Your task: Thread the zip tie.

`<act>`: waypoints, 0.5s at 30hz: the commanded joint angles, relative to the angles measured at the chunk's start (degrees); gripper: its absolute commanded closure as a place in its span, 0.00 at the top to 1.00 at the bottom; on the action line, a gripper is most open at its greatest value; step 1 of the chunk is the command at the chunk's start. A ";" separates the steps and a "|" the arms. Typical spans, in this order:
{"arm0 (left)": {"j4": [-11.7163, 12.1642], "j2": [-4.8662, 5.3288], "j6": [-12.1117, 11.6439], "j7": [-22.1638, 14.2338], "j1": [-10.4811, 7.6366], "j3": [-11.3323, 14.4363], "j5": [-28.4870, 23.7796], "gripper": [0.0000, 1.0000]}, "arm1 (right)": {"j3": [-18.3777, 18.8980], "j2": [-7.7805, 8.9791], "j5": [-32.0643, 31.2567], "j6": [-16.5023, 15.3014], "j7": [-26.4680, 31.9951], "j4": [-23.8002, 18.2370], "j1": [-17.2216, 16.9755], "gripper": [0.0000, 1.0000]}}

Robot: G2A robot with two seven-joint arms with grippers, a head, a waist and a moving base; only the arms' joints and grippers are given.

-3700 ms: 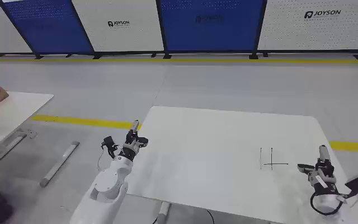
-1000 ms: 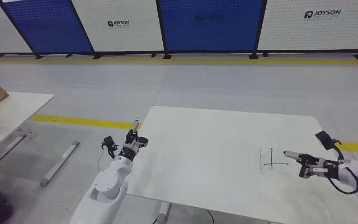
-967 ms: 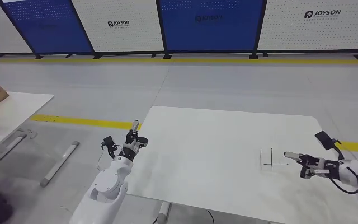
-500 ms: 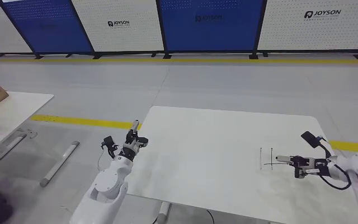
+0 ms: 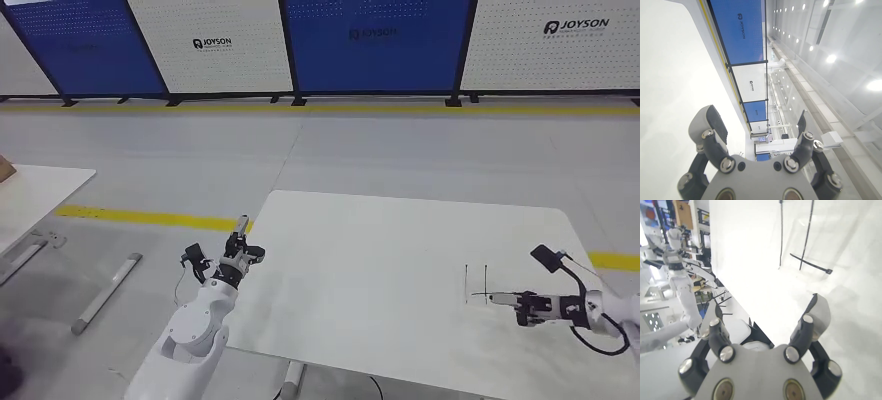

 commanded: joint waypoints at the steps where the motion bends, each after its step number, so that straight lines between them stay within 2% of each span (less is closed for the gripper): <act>1: 0.00 0.00 0.00 0.00 0.00 0.00 0.00 1.00 | -1.12 1.10 2.16 -3.44 0.00 1.68 0.92 1.00; 5: 0.00 0.00 0.00 0.00 0.00 0.00 0.00 1.00 | -2.23 2.33 4.29 -4.62 0.00 6.14 3.52 1.00; 8: 0.00 0.00 0.00 0.00 0.00 0.00 0.00 1.00 | -3.94 2.53 6.65 -4.97 0.00 9.79 5.80 1.00; 10: 0.00 0.00 0.00 0.00 0.00 0.00 0.00 1.00 | -6.29 2.54 8.69 -6.67 0.00 11.22 7.10 1.00; 13: 0.00 0.00 0.00 0.00 0.00 0.00 0.00 1.00 | -11.18 2.63 12.38 -6.67 0.00 13.78 10.66 1.00; 15: 0.00 0.00 0.00 0.00 0.00 0.00 0.00 1.00 | -15.29 2.61 13.63 -6.67 0.00 16.99 13.88 1.00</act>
